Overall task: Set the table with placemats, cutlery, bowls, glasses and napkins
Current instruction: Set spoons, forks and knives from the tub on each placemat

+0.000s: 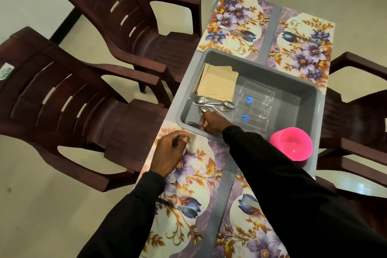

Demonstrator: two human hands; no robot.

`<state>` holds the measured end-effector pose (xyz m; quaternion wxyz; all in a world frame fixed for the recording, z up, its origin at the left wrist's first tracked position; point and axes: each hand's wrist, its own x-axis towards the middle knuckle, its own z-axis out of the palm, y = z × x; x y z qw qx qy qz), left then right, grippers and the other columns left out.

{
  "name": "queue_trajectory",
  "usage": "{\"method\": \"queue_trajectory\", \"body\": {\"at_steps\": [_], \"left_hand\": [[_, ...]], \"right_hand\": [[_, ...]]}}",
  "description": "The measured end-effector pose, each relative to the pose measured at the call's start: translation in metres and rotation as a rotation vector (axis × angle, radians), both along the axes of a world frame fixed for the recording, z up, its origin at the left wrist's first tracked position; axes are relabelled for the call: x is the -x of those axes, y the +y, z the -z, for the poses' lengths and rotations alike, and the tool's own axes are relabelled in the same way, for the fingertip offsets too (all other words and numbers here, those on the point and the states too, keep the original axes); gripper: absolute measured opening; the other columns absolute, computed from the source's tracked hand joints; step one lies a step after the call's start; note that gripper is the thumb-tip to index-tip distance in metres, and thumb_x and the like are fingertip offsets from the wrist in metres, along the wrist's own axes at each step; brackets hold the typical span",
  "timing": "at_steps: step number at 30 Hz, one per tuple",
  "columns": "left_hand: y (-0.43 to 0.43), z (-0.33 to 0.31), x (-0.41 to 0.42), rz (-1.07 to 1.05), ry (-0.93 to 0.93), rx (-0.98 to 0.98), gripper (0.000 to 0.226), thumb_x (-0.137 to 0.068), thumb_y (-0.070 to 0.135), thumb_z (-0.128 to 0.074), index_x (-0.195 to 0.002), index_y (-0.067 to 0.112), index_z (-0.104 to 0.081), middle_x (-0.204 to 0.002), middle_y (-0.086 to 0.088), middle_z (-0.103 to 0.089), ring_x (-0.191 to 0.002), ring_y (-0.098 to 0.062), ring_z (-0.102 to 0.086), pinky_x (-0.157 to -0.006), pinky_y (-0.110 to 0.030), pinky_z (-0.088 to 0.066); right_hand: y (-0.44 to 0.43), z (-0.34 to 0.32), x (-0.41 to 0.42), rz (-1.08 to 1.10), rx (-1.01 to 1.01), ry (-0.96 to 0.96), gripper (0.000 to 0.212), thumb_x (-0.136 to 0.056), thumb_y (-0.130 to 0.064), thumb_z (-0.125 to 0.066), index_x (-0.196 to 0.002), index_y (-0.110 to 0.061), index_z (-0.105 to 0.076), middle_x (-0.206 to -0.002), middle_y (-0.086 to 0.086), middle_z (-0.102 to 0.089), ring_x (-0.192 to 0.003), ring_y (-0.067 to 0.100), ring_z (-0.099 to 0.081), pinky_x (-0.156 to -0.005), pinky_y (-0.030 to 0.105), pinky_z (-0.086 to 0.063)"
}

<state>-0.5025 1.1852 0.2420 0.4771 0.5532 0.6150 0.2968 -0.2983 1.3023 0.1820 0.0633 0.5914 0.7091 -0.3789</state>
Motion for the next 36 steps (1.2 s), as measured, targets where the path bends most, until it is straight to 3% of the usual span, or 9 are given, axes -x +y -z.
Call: {"method": "queue_trajectory", "body": {"at_steps": [5, 10, 13, 16, 21, 24, 31, 33, 36], "left_hand": [[0.002, -0.005, -0.004, -0.115, -0.191, 0.109, 0.018, -0.098, -0.001, -0.062, -0.109, 0.005, -0.076, -0.103, -0.004, -0.078, -0.100, -0.021, -0.074, -0.095, -0.039, -0.060], [0.006, -0.004, -0.007, -0.242, -0.428, 0.241, 0.018, -0.098, -0.002, -0.061, -0.113, -0.002, -0.071, -0.106, -0.012, -0.078, -0.102, -0.034, -0.074, -0.089, -0.038, -0.061], [0.011, -0.010, -0.014, -0.293, -0.543, 0.318, 0.023, -0.100, 0.004, -0.060, -0.121, -0.004, -0.068, -0.113, -0.015, -0.077, -0.104, -0.032, -0.074, -0.089, -0.035, -0.062], [0.020, -0.013, -0.026, -0.354, -0.630, 0.383, 0.022, -0.103, 0.009, -0.057, -0.121, 0.001, -0.068, -0.116, -0.013, -0.076, -0.106, -0.028, -0.074, -0.091, -0.031, -0.061], [0.034, -0.010, -0.044, -0.389, -0.771, 0.472, 0.033, -0.107, 0.025, -0.052, -0.129, 0.002, -0.063, -0.123, -0.020, -0.071, -0.116, -0.035, -0.069, -0.101, -0.045, -0.056], [0.039, -0.012, -0.048, -0.436, -0.793, 0.484, 0.038, -0.108, 0.029, -0.050, -0.134, 0.005, -0.063, -0.124, -0.019, -0.071, -0.116, -0.034, -0.070, -0.096, -0.044, -0.059], [0.044, -0.008, -0.038, -0.547, -0.805, 0.505, 0.038, -0.108, 0.029, -0.050, -0.124, -0.003, -0.064, -0.113, -0.023, -0.074, -0.090, -0.034, -0.076, -0.086, -0.046, -0.063], [0.041, -0.007, -0.031, -0.561, -0.819, 0.511, 0.035, -0.107, 0.027, -0.051, -0.122, -0.003, -0.061, -0.114, -0.024, -0.074, -0.090, -0.036, -0.077, -0.085, -0.048, -0.063], [0.034, -0.008, -0.019, -0.537, -0.810, 0.520, 0.033, -0.105, 0.021, -0.054, -0.122, -0.007, -0.060, -0.115, -0.025, -0.073, -0.092, -0.036, -0.077, -0.077, -0.046, -0.065]], "right_hand": [[0.000, 0.008, -0.006, 0.006, 0.050, -0.009, 0.004, -0.081, -0.021, -0.057, -0.082, -0.019, -0.061, -0.095, 0.008, -0.069, -0.089, 0.027, -0.065, -0.084, 0.045, -0.056], [-0.009, -0.011, -0.011, 0.256, -0.070, 0.233, 0.029, -0.092, -0.009, -0.054, -0.065, -0.009, -0.065, -0.064, 0.001, -0.069, -0.058, 0.004, -0.065, -0.066, 0.034, -0.057], [-0.015, -0.034, -0.012, 0.358, -0.118, 0.375, 0.026, -0.093, -0.007, -0.060, -0.069, -0.001, -0.071, -0.066, 0.008, -0.072, -0.056, 0.007, -0.067, -0.061, 0.027, -0.055], [-0.017, -0.049, -0.007, 0.345, -0.113, 0.441, 0.020, -0.091, -0.016, -0.069, -0.075, -0.006, -0.077, -0.071, 0.004, -0.075, -0.066, 0.018, -0.070, -0.067, 0.028, -0.055], [-0.027, -0.070, 0.015, 0.301, -0.152, 0.465, 0.016, -0.092, -0.020, -0.071, -0.083, -0.008, -0.079, -0.076, 0.001, -0.075, -0.065, 0.007, -0.067, -0.065, 0.021, -0.053], [-0.037, -0.076, 0.028, 0.389, -0.134, 0.536, 0.013, -0.091, -0.020, -0.073, -0.084, -0.011, -0.080, -0.075, 0.000, -0.076, -0.063, 0.008, -0.072, -0.065, 0.028, -0.061], [-0.029, -0.067, 0.018, 0.439, -0.339, 0.420, 0.012, -0.090, -0.011, -0.071, -0.081, -0.012, -0.079, -0.072, -0.005, -0.073, -0.060, 0.005, -0.068, -0.062, 0.023, -0.058], [-0.011, -0.053, -0.002, 0.452, -0.431, 0.273, 0.020, -0.087, 0.000, -0.062, -0.079, -0.011, -0.076, -0.076, 0.001, -0.074, -0.068, 0.011, -0.068, -0.065, 0.029, -0.057], [0.012, -0.019, -0.029, 0.375, -0.374, -0.019, 0.024, -0.081, 0.006, -0.054, -0.091, -0.011, -0.068, -0.092, 0.011, -0.069, -0.086, 0.029, -0.064, -0.074, 0.043, -0.055]]}}
